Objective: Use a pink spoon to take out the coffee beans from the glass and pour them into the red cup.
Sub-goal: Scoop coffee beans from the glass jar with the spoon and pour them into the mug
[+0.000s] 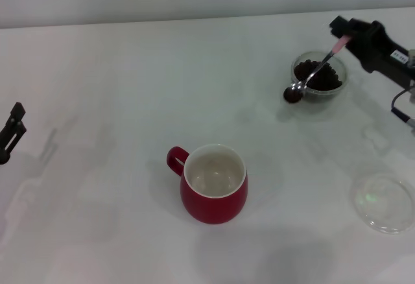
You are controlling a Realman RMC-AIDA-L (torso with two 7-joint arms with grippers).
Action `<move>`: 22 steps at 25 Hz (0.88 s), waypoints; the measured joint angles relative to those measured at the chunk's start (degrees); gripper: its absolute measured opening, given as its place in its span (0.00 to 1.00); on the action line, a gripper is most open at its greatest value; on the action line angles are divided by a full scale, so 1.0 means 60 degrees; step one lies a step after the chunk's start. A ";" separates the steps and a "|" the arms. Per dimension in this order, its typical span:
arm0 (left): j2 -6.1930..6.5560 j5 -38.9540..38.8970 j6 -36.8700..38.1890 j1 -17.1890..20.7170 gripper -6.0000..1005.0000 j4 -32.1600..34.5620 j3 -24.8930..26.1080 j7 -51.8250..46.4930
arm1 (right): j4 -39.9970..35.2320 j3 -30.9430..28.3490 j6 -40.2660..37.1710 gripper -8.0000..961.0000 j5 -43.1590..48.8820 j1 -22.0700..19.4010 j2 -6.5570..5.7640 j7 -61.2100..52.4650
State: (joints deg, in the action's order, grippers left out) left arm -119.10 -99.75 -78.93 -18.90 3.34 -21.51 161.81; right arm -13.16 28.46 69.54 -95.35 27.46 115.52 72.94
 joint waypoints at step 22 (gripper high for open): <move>-0.0044 0.0059 -0.0062 0.0161 0.76 -0.0088 -0.0078 -0.0001 | 0.0835 0.1116 0.1243 0.17 -0.0007 0.0551 0.0085 0.0105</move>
State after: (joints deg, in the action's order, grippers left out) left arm -119.36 -99.40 -79.30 -17.93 2.81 -21.98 161.80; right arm -8.15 35.16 77.00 -95.39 30.76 116.03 73.57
